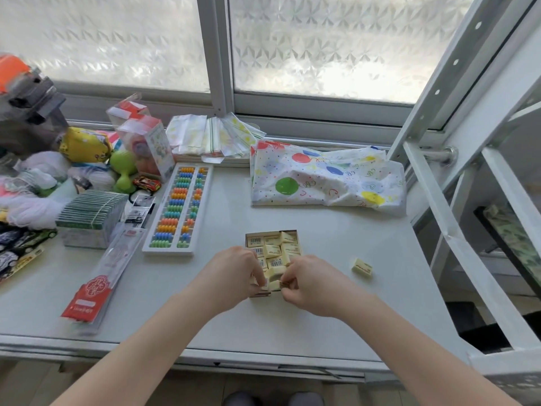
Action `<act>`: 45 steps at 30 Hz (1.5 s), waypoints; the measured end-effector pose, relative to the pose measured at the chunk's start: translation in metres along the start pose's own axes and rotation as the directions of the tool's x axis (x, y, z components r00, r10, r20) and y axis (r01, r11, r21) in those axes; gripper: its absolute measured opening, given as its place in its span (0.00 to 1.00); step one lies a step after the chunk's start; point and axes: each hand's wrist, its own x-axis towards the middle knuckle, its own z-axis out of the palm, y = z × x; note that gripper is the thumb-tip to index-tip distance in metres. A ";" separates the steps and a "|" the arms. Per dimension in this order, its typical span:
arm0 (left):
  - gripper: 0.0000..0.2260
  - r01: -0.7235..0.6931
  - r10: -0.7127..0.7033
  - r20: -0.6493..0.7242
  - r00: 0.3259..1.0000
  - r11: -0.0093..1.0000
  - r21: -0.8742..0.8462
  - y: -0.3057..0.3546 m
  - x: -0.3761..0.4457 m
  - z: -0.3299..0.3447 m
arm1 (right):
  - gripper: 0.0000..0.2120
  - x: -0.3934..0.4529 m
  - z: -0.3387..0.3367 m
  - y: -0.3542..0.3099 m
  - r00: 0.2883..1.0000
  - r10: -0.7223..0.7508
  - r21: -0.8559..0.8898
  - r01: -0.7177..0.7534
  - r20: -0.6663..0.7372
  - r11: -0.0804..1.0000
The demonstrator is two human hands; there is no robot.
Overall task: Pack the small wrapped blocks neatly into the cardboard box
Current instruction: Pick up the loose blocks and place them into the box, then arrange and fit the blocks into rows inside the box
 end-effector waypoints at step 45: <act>0.15 0.028 -0.001 -0.109 0.994 0.969 0.244 -0.003 -0.022 -0.007 | 0.10 -0.011 -0.008 0.000 0.996 -0.031 -0.120 0.021 -0.078 0.993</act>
